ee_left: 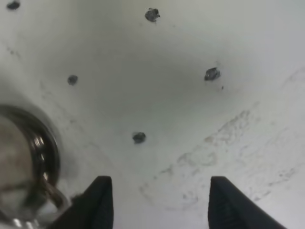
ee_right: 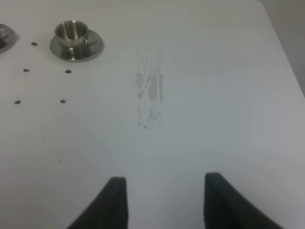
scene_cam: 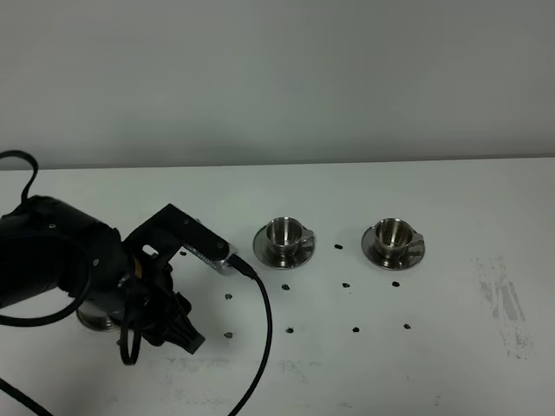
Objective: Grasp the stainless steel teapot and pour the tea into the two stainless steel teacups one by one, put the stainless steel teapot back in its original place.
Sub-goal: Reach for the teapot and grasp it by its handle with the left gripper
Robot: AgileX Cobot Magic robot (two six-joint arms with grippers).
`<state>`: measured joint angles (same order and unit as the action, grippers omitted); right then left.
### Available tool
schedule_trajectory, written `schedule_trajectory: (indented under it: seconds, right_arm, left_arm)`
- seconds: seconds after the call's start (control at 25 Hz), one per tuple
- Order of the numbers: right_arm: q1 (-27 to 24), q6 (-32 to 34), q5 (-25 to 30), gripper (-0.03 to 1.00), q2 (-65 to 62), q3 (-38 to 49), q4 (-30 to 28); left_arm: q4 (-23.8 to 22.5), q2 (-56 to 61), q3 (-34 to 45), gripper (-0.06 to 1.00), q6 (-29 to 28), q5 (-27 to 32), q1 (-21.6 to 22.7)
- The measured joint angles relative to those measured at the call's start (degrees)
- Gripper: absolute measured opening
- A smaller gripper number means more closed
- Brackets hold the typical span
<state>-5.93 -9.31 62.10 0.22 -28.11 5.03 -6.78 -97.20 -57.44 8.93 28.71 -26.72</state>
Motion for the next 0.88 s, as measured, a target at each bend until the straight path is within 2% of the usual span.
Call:
schedule_trajectory:
  seconds: [0.32,0.44,0.64,0.88]
  right_arm:
    - [0.00,0.00,0.00,0.39,0.00,0.00,0.00]
    - [0.00,-0.05,0.00,0.39,0.00,0.00,0.00]
    - [0.00,0.01,0.00,0.39,0.00,0.00,0.00]
    - [0.00,0.01,0.00,0.39,0.00,0.00,0.00]
  left_arm:
    - [-10.11,0.17,5.36,0.51,-24.20,-7.00,3.15]
    - [-13.75,0.17,5.54,0.51,-30.15,-9.04,3.71]
    - [-16.52,-1.07,5.54,0.51,-35.28,-11.86,3.96]
    - [-16.46,-4.64,5.70,0.51,-36.78,-15.57,4.14]
